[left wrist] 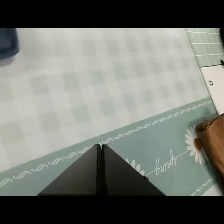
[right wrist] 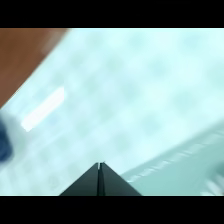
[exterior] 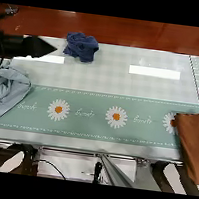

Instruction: Fold the shirts.

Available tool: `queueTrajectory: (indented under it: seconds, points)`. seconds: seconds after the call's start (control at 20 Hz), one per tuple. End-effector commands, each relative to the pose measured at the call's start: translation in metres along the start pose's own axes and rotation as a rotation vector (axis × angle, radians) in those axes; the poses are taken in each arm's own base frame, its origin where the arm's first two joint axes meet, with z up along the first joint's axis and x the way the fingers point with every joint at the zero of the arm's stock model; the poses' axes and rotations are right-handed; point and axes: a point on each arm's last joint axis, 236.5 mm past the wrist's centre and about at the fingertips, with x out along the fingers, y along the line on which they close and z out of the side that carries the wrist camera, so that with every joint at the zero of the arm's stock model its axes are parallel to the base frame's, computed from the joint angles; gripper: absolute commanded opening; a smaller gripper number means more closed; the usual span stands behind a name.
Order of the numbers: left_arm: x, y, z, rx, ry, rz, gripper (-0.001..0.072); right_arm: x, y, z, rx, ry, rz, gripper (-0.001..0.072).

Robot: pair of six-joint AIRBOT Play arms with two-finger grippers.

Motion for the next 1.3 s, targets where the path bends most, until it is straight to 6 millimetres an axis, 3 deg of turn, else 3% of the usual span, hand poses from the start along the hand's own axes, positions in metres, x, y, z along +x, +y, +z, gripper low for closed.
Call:
queueTrajectory:
  seconds: [0.0,0.1,0.25,0.35,0.45,0.6,1.25]
  points:
    - [0.021,-0.025,0.019,0.170,0.077,0.049,0.0020,0.058,0.087,-0.056,-0.355,0.130,0.103,0.0026]
    - [0.034,-0.003,-0.007,0.221,0.166,0.191,0.0021,0.091,0.073,-0.100,-0.510,0.250,-0.066,0.0026]
    - [0.053,0.061,-0.071,0.150,0.315,0.365,0.0021,0.127,0.033,-0.142,-0.619,0.358,-0.269,0.0026]
    - [0.061,0.101,-0.125,0.039,0.407,0.428,0.0022,0.143,0.011,-0.166,-0.641,0.444,-0.325,0.0026]
    - [0.064,0.114,-0.149,-0.015,0.440,0.449,0.0023,0.154,0.006,-0.176,-0.612,0.476,-0.328,0.0026]
    - [0.068,0.115,-0.140,-0.007,0.397,0.448,0.0023,0.159,0.010,-0.170,-0.620,0.444,-0.316,0.0027]
    - [0.069,0.116,-0.141,-0.008,0.399,0.448,0.0023,0.159,0.010,-0.170,-0.621,0.444,-0.318,0.0026]
